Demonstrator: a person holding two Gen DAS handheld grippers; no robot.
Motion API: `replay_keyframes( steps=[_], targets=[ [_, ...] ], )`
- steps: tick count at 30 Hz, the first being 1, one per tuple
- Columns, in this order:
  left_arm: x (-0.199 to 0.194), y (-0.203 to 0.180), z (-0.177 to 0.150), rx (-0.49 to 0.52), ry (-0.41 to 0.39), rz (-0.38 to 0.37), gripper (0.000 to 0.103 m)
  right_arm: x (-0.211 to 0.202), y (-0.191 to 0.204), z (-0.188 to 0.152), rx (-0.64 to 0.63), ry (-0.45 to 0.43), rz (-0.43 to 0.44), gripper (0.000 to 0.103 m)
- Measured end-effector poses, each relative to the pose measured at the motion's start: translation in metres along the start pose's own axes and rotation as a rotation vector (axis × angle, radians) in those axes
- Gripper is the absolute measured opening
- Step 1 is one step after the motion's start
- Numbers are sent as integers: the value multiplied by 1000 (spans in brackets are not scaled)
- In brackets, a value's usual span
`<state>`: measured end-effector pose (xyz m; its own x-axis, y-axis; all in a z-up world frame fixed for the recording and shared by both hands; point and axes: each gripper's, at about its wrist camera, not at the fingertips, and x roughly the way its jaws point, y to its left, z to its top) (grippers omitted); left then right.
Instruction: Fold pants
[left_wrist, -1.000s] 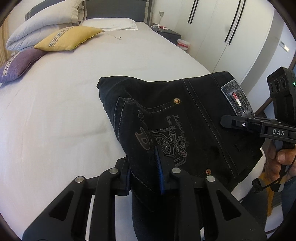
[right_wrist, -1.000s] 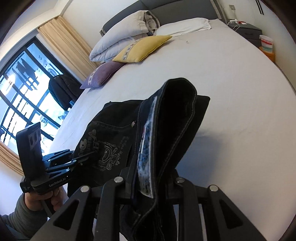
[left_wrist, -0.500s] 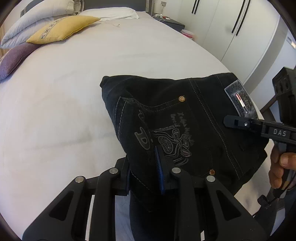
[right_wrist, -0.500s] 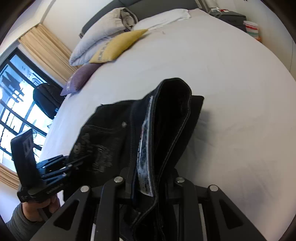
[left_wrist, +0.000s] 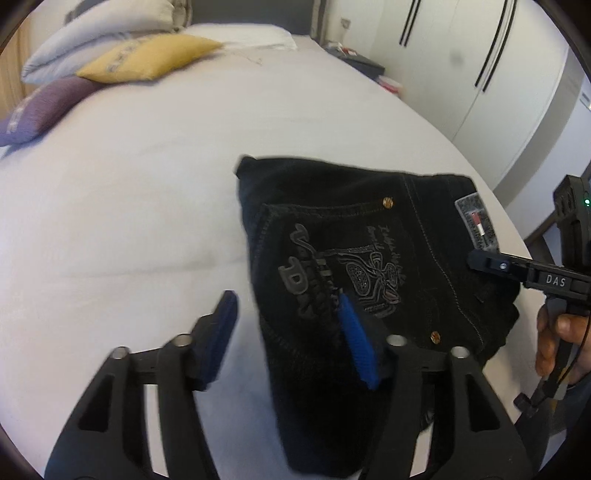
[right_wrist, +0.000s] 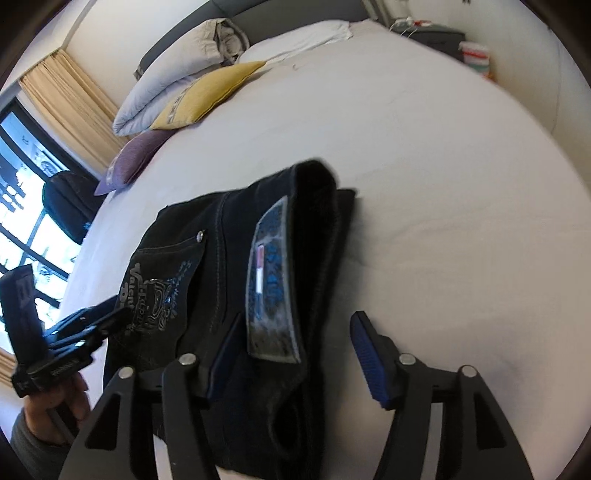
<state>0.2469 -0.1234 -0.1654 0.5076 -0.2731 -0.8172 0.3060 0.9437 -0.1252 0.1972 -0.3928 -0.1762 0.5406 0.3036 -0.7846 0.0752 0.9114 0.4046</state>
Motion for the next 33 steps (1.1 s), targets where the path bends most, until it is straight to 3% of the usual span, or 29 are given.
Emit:
replay_keyframes(
  steps=[2,6,9,11,14,16,18,20,26,29,33],
  targets=[
    [-24,3,-7,-6,-61,25,81,-23,0,-2,-1,-44,-36,70],
    [-75,2,-24,-24,-190,62,99,-75,11,-11,-49,-186,-108,80],
    [-136,-13,-41,-7,-347,127,103,-125,32,-19,-109,-347,-165,89],
    [-179,-33,-53,43,-461,250,103,-163,49,-30,-145,-487,-184,101],
    [-238,-58,-71,103,-622,393,103,-219,76,-51,-219,-695,-163,103],
    [-274,-72,-79,113,-709,455,103,-248,93,-62,-263,-787,-164,103],
    [-304,-84,-89,120,-778,475,103,-277,110,-71,-294,-866,-167,103],
    [-335,-94,-99,124,-848,447,103,-300,121,-80,-308,-924,-169,103],
    [-365,-107,-103,136,-777,425,103,-352,142,-96,-329,-1047,-172,103],
    [-363,-104,-102,87,-716,381,103,-356,148,-99,-336,-1026,-192,103],
    [-335,-99,-97,35,-570,347,103,-342,147,-96,-294,-914,-244,103]
  ],
)
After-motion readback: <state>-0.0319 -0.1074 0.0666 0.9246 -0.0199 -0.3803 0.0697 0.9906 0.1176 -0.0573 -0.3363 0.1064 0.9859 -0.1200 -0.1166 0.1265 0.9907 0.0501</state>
